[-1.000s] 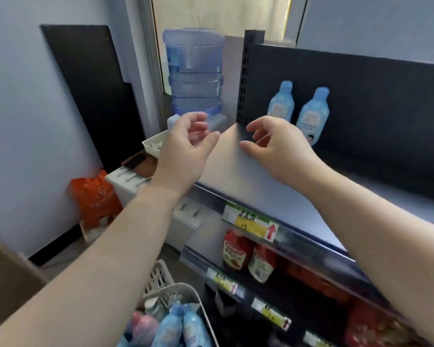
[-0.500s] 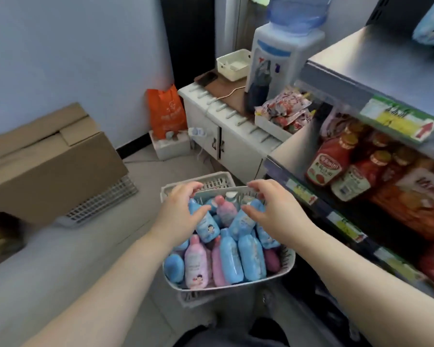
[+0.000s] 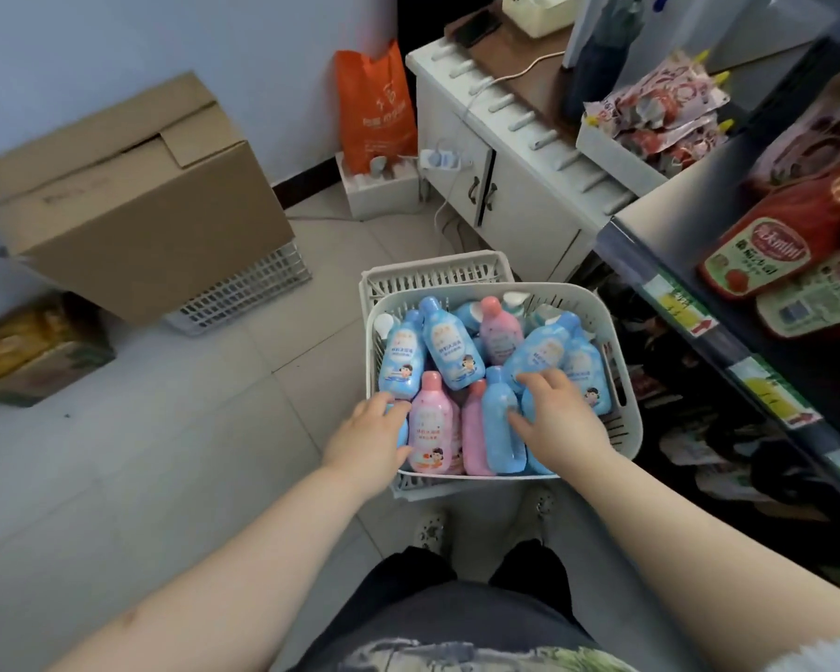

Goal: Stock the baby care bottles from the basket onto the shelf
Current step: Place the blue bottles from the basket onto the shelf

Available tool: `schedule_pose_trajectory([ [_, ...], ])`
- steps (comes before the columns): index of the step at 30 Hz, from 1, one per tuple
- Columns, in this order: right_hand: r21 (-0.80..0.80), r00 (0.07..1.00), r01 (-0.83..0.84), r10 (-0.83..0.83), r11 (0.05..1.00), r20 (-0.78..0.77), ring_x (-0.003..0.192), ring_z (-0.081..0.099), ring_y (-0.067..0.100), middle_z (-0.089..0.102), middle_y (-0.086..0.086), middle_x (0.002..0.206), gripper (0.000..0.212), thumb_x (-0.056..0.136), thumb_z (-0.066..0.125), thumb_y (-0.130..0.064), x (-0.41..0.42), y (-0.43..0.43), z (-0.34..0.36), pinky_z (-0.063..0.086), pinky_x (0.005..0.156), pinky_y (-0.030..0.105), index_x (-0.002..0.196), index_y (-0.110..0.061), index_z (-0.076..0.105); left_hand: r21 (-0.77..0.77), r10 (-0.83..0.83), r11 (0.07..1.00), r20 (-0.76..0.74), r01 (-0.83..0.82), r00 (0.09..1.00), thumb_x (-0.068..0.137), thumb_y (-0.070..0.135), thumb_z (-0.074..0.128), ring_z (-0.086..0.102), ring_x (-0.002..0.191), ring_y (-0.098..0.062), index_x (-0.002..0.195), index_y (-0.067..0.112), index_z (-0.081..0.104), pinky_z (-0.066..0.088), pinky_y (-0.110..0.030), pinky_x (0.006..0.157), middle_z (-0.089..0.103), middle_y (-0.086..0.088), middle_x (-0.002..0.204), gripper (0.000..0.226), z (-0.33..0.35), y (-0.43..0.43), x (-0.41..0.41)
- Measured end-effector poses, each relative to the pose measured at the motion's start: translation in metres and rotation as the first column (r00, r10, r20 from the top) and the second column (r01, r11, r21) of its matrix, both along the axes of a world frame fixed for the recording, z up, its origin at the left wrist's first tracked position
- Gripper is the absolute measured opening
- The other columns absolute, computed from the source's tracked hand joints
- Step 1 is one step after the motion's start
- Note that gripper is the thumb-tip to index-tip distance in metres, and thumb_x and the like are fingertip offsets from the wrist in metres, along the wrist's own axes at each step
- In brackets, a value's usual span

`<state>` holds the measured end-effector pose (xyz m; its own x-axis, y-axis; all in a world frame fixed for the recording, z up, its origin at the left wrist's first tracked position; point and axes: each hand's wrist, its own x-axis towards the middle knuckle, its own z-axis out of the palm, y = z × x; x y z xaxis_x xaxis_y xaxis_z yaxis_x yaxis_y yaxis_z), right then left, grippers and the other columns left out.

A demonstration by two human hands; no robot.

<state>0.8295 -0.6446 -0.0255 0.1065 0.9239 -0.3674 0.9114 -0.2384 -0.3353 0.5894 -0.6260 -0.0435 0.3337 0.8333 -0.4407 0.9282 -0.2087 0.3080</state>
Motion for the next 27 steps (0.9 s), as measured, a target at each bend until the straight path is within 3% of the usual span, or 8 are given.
schedule_pose_trajectory([
  [4,-0.001,0.999,0.041,-0.041,0.999,0.009,0.129,0.037,0.027,0.038,0.008,0.139,0.055,0.09,0.061,-0.03,0.0,-0.002,-0.012,0.046,0.096,0.042,0.139,-0.014,0.042,0.009,-0.002,1.0,-0.008,0.002,1.0,0.09,0.027,0.057,0.04,0.126,-0.025,0.143,0.021,0.032,0.039,-0.035,0.101,0.037,-0.001,0.139,0.06,-0.009,0.002,0.0],
  [8,0.0,0.984,0.179,-0.179,0.984,-0.014,0.125,0.04,0.031,0.04,0.014,0.135,0.064,0.086,0.066,-0.024,0.003,-0.007,-0.022,0.042,0.097,0.04,0.14,-0.008,0.035,-0.047,0.112,0.993,0.048,-0.11,0.993,0.086,0.024,0.063,0.046,0.122,-0.027,0.144,0.02,0.025,0.041,-0.036,0.092,0.044,-0.004,0.139,0.069,-0.011,0.007,-0.005],
  [13,-0.135,0.938,0.322,-0.336,0.937,-0.092,0.124,0.045,0.033,0.043,0.016,0.137,0.073,0.086,0.066,-0.031,0.006,-0.007,-0.027,0.043,0.098,0.043,0.144,-0.009,0.027,-0.062,0.182,0.982,0.022,-0.18,0.983,0.079,0.03,0.071,0.047,0.118,-0.026,0.139,0.02,0.028,0.045,-0.037,0.086,0.054,-0.006,0.128,0.075,-0.019,0.007,-0.005],
  [16,-0.179,0.918,0.352,-0.376,0.919,-0.124,0.101,0.057,0.032,0.059,0.012,0.117,0.052,0.081,0.063,-0.03,0.007,-0.002,-0.026,0.049,0.082,0.038,0.127,-0.013,0.044,-0.023,0.225,0.974,0.028,-0.224,0.974,0.08,0.028,0.069,0.047,0.115,-0.027,0.128,0.017,0.036,0.044,-0.036,0.084,0.057,-0.007,0.12,0.059,-0.018,0.006,-0.001],
  [19,-0.173,0.905,0.359,-0.388,0.917,-0.176,0.089,0.059,0.029,0.064,0.006,0.101,0.029,0.082,0.059,-0.021,0.005,0.001,-0.013,0.045,0.071,0.032,0.11,-0.015,0.053,0.011,0.241,0.97,0.064,-0.242,0.968,0.079,0.028,0.069,0.048,0.115,-0.027,0.123,0.015,0.04,0.043,-0.035,0.086,0.058,-0.008,0.115,0.054,-0.007,0.006,0.0],
  [24,-0.089,0.798,0.445,-0.439,0.891,-0.413,0.113,0.055,0.023,0.058,-0.001,0.122,0.066,0.081,0.066,-0.022,0.006,0.001,0.013,0.042,0.084,0.029,0.142,-0.022,0.04,0.06,0.316,0.939,0.243,-0.34,0.917,0.07,0.037,0.077,0.052,0.102,-0.022,0.116,0.022,0.05,0.039,-0.029,0.078,0.058,0.001,0.107,0.055,0.041,0.024,0.003],
  [27,-0.07,0.666,0.476,-0.412,0.876,-0.622,0.102,0.062,0.02,0.065,-0.003,0.11,0.042,0.081,0.066,-0.018,0.01,0.01,0.036,0.052,0.082,0.034,0.12,-0.025,0.055,-0.016,0.375,0.915,0.411,-0.404,0.831,0.065,0.035,0.083,0.056,0.095,-0.018,0.109,0.024,0.056,0.044,-0.029,0.082,0.059,0.007,0.104,0.052,0.069,0.042,0.016],
])
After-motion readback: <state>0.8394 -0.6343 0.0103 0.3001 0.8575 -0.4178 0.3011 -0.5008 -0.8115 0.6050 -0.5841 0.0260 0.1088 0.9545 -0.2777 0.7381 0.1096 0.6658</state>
